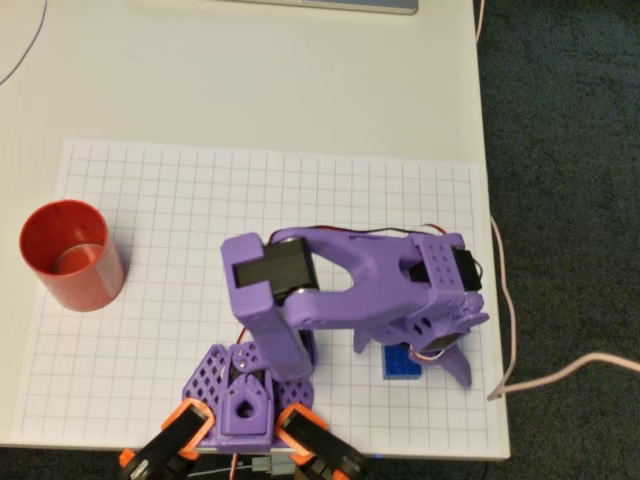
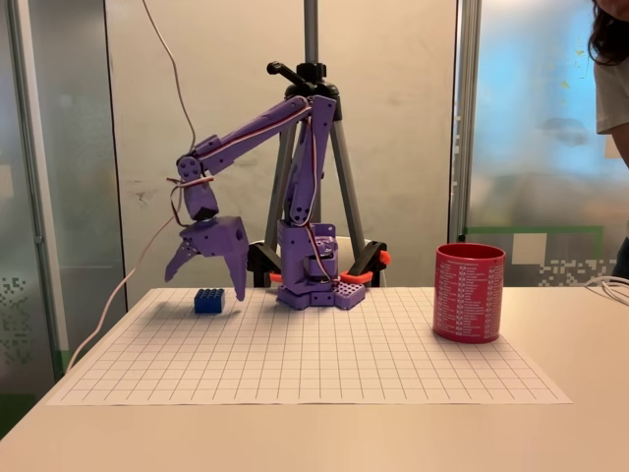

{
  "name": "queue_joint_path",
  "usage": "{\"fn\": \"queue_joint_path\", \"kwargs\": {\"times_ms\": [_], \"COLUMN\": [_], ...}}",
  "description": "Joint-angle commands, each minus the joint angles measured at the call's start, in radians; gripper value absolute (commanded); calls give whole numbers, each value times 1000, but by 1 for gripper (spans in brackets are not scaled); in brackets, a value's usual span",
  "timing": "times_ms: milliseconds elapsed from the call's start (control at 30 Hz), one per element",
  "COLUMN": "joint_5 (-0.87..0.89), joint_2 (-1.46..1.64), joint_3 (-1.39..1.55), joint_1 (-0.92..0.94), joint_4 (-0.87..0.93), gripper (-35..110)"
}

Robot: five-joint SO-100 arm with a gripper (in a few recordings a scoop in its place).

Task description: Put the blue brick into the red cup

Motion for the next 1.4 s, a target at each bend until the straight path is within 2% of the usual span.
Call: {"fn": "queue_joint_path", "kwargs": {"times_ms": [0,33,67,100,667,1067,1367], "joint_5": [6,0,-25,-34,-40,-173,-362], "joint_2": [8,8,6,3,11,64,146], "joint_3": [-12,-17,-23,-31,-77,-499,-847], "joint_1": [-20,-21,-21,-14,49,52,-149], "joint_4": [5,0,-17,-23,-21,101,215], "gripper": [46,34,10,0,0,0,0]}}
